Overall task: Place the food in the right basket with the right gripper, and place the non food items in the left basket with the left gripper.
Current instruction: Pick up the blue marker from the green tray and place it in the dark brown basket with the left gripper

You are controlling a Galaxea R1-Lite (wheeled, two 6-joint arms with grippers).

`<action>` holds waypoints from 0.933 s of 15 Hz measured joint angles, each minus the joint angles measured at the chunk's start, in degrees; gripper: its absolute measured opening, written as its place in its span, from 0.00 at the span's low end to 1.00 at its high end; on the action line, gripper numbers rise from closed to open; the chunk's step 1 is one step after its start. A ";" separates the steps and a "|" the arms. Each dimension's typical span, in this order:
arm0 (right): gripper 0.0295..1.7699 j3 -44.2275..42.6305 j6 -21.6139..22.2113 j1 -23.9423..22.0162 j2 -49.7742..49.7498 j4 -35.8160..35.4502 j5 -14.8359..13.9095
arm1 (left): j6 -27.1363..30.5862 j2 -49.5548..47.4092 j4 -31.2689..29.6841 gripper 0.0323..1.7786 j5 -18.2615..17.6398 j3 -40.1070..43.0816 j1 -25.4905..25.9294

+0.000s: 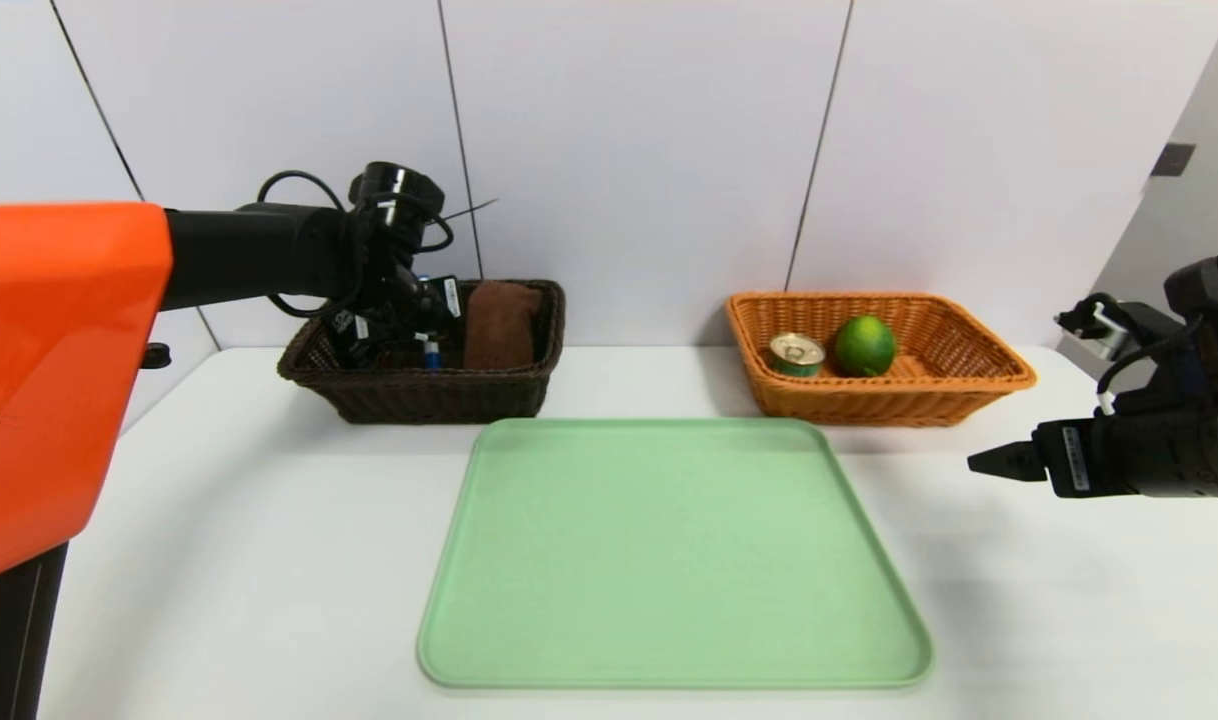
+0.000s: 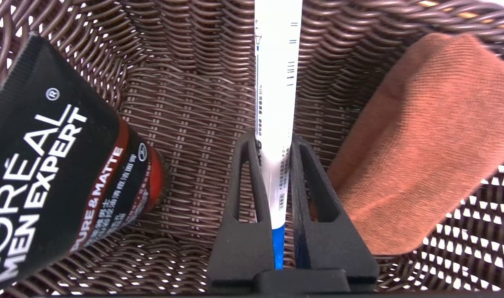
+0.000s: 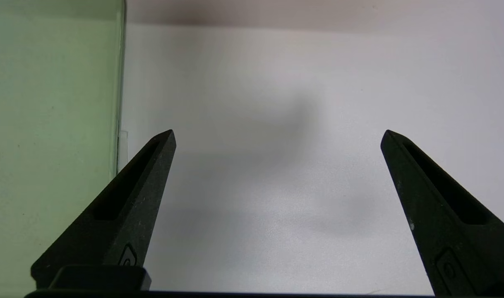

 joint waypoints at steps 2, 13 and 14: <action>0.97 0.00 0.00 0.05 0.09 0.02 0.00 | 0.94 0.35 -0.16 0.16 0.13 0.00 -0.02; 0.97 0.16 0.02 0.05 -0.22 -0.09 0.02 | 4.12 -6.49 -1.97 0.77 0.02 -0.06 -0.52; 0.97 0.16 -0.01 0.10 -0.57 -0.68 0.28 | 6.31 -9.26 -1.71 0.79 -0.04 -0.05 -0.74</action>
